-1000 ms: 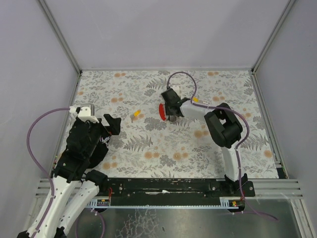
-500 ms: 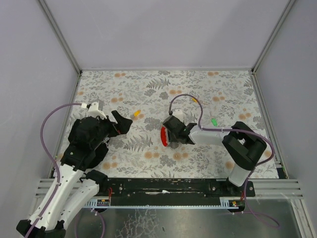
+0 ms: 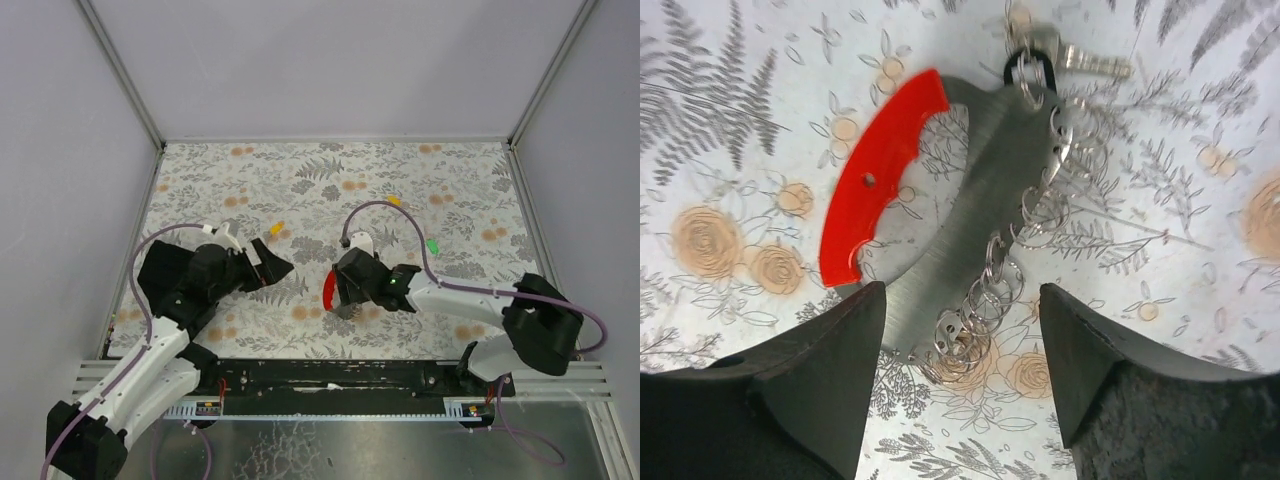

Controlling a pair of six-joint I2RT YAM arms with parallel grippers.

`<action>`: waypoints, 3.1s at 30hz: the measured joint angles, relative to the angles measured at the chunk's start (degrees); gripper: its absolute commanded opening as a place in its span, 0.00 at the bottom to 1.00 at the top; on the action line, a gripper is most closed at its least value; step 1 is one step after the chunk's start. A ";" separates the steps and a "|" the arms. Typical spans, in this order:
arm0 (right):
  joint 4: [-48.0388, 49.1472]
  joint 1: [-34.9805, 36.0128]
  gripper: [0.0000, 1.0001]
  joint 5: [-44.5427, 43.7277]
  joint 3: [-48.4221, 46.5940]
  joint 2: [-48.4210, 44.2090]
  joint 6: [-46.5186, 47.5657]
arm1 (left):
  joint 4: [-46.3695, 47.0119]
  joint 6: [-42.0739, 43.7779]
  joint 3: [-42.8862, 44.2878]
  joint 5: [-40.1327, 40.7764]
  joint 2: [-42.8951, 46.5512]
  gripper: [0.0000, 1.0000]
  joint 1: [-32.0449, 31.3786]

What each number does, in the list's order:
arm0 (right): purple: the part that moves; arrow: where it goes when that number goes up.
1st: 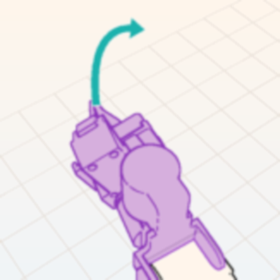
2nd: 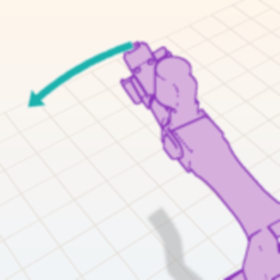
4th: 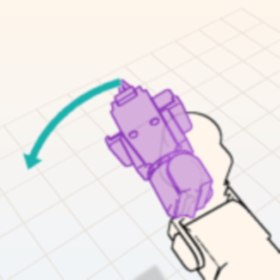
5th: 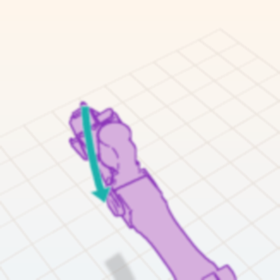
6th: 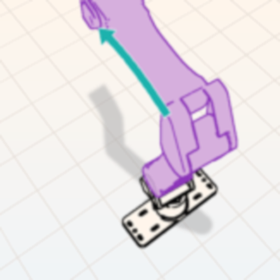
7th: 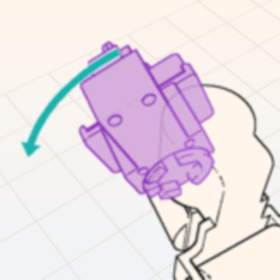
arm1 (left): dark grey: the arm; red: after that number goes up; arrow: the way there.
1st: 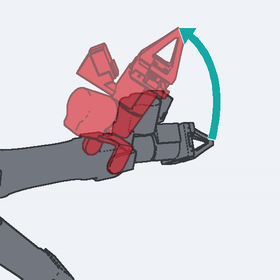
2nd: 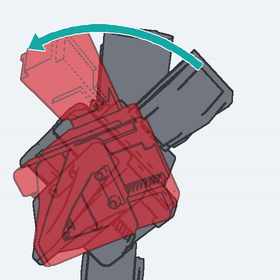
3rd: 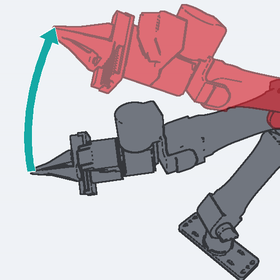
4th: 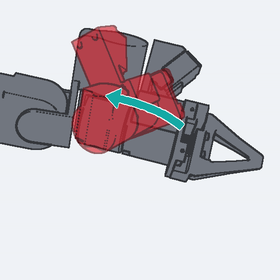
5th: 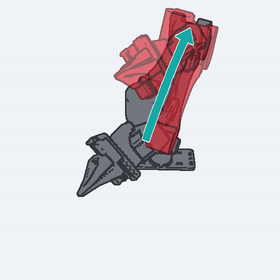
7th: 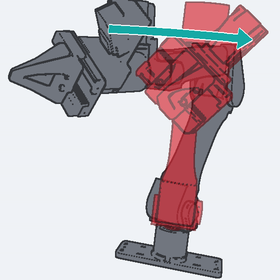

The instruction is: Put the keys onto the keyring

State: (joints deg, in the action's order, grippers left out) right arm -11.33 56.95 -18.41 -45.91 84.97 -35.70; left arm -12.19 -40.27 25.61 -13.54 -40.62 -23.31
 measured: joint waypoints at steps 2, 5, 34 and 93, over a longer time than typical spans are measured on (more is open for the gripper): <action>-0.17 -0.39 0.70 0.11 0.00 -2.86 2.93 | 2.95 -0.42 -0.31 0.07 -1.38 0.95 -1.60; 0.26 -2.73 0.69 1.90 0.02 -6.36 7.52 | 7.58 -0.92 -0.74 0.28 -4.87 0.89 -4.22; 17.55 -22.14 0.61 2.95 12.46 -10.05 18.32 | 26.95 -0.20 17.42 6.88 -52.48 0.41 -19.76; 37.20 -22.84 0.65 26.84 22.99 -26.08 24.90 | 9.75 30.60 23.12 7.26 -34.95 0.00 -20.09</action>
State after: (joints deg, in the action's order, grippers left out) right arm 25.87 34.11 8.43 -22.92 58.89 -10.81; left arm -2.44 -9.67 48.73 -6.28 -75.57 -43.40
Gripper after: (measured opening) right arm 0.639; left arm 0.008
